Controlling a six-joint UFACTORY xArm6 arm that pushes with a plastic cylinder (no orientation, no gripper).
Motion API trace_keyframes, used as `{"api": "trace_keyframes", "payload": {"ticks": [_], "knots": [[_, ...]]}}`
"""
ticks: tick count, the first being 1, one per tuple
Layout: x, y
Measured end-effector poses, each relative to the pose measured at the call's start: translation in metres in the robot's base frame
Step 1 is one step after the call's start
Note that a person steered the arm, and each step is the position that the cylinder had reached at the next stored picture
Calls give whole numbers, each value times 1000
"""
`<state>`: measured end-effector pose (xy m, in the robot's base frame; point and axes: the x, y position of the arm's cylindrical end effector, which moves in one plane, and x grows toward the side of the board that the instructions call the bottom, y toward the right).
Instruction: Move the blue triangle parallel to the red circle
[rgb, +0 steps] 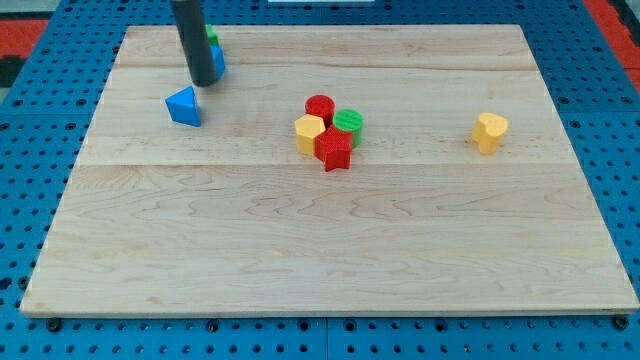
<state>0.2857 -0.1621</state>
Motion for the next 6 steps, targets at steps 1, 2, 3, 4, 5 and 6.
{"api": "trace_keyframes", "payload": {"ticks": [1,2,3,4,5,6], "knots": [[16,12],[47,72],[90,38],[89,-82],[101,-84],[35,-112]]}}
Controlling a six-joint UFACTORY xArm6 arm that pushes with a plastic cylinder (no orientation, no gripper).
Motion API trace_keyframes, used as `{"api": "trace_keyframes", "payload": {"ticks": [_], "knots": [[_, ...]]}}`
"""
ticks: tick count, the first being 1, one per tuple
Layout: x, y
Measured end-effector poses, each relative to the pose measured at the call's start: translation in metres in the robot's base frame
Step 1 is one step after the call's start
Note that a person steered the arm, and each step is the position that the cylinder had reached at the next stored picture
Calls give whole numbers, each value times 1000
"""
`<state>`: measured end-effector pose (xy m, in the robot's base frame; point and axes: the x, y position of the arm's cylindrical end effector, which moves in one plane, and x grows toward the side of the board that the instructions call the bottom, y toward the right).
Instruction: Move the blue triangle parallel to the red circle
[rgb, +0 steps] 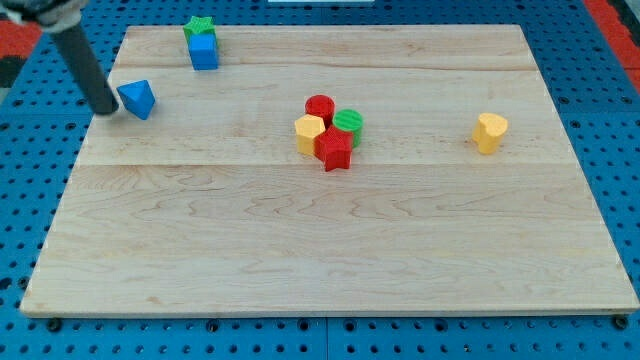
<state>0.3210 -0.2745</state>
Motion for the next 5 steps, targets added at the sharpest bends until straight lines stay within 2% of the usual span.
{"api": "trace_keyframes", "payload": {"ticks": [1,2,3,4,5], "knots": [[-22,-28],[-9,-30],[0,-24],[3,37],[21,31]]}}
